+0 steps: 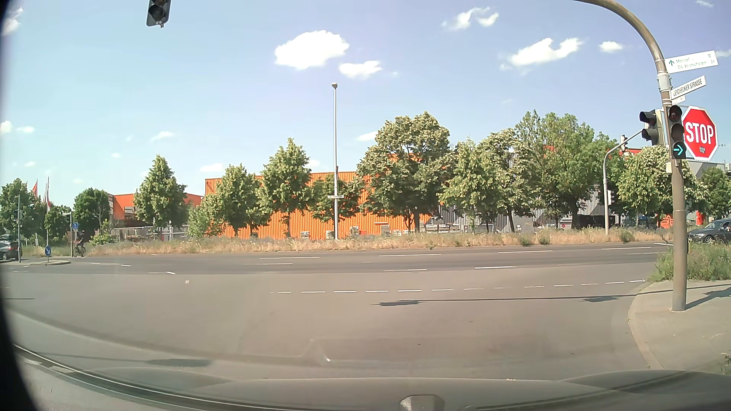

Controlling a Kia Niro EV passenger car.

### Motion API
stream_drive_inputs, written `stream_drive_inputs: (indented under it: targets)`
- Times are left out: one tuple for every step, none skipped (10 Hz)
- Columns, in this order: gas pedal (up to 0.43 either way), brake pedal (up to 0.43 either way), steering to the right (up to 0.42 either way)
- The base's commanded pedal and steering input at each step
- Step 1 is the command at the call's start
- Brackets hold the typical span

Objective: Follow the waypoints while adhering to traffic rules and regulations

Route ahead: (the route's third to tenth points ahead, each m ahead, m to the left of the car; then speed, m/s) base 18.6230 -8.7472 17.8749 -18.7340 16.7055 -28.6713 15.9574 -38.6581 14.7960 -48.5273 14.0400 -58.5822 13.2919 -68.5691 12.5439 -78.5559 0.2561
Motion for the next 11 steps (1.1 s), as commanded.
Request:
stream_drive_inputs:
  targets:
    - [0.138,0.030,0.032]
    - [0.157,0.030,0.034]
    - [0.189,0.030,0.034]
    - [0.209,0.030,0.035]
    - [0.228,0.030,0.040]
    - [0.240,0.030,0.050]
    - [0.240,0.030,0.058]
    - [0.240,0.030,0.071]
    - [0.248,0.030,0.086]
    - [0.260,0.030,0.098]
    - [0.280,0.030,0.106]
